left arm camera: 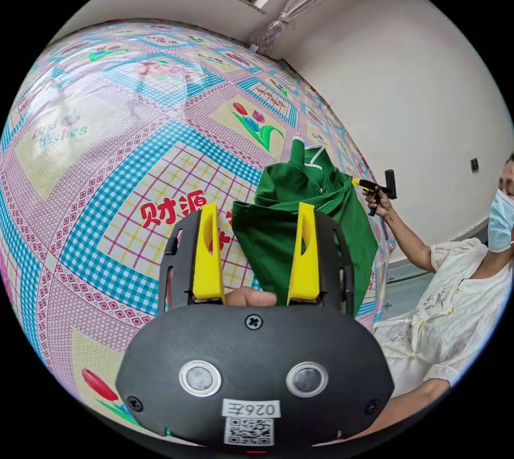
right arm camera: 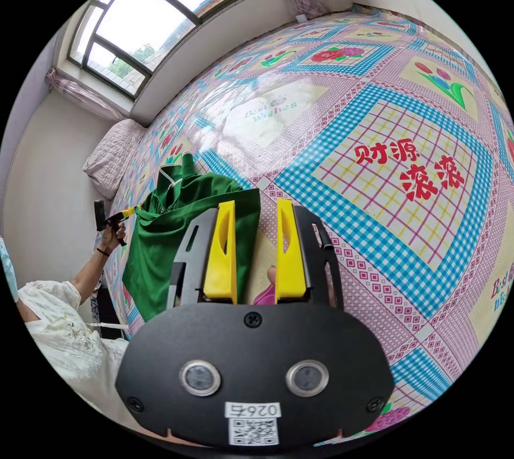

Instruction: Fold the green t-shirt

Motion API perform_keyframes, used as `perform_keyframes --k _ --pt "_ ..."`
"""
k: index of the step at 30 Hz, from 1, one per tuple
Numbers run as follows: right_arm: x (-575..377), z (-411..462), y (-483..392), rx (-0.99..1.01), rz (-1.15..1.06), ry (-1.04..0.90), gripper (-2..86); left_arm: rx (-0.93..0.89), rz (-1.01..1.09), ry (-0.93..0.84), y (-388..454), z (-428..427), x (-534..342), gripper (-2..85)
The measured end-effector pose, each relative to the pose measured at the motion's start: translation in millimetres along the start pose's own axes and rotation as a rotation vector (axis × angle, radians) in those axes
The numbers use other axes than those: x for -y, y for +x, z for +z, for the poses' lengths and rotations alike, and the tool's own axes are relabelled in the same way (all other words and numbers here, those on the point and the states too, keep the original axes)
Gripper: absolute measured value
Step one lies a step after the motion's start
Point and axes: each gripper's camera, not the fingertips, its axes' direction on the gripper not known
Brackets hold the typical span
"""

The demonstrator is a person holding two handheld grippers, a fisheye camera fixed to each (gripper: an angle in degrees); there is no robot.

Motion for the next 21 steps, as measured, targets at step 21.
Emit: perform_keyframes --k 21 --pt "-19 -10 65 0.215 0.003 0.073 -1.1 -0.323 -0.227 0.206 -66 -10 -11 1.0"
